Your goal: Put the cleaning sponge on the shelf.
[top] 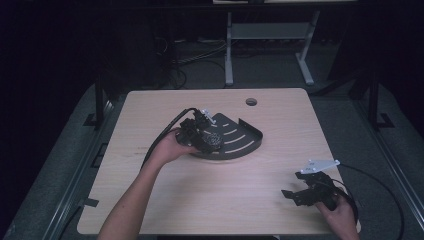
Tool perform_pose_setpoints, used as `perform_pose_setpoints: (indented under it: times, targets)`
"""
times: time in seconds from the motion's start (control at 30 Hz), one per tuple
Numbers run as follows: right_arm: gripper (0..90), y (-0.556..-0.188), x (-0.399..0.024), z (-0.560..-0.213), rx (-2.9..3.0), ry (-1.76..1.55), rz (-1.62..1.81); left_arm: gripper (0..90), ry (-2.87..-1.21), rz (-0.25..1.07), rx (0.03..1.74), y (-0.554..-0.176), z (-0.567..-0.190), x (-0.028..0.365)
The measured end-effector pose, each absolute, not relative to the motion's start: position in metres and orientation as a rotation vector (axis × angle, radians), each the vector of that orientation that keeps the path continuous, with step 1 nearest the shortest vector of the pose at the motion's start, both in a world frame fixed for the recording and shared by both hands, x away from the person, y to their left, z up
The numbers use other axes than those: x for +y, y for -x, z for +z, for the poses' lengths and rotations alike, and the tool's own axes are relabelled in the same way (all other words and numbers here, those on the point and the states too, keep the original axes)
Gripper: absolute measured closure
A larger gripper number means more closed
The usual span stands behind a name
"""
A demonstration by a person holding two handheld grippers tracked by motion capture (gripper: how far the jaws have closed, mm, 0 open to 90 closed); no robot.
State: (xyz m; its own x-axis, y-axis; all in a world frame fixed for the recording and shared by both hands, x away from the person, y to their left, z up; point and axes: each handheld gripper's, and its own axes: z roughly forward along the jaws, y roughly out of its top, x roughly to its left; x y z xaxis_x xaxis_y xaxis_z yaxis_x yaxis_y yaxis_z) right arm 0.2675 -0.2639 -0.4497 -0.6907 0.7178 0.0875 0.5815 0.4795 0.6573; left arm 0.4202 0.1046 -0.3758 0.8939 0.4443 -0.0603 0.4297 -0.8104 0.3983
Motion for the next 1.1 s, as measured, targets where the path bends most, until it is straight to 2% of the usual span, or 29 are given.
perform_pose_setpoints:
  times: [1.1]
  targets:
    - [14.2, -0.27, -0.256, -0.451, 2.539, -1.111, 0.993, 20.9, -2.64, 0.05, 0.66, -0.377, -0.393, 0.137]
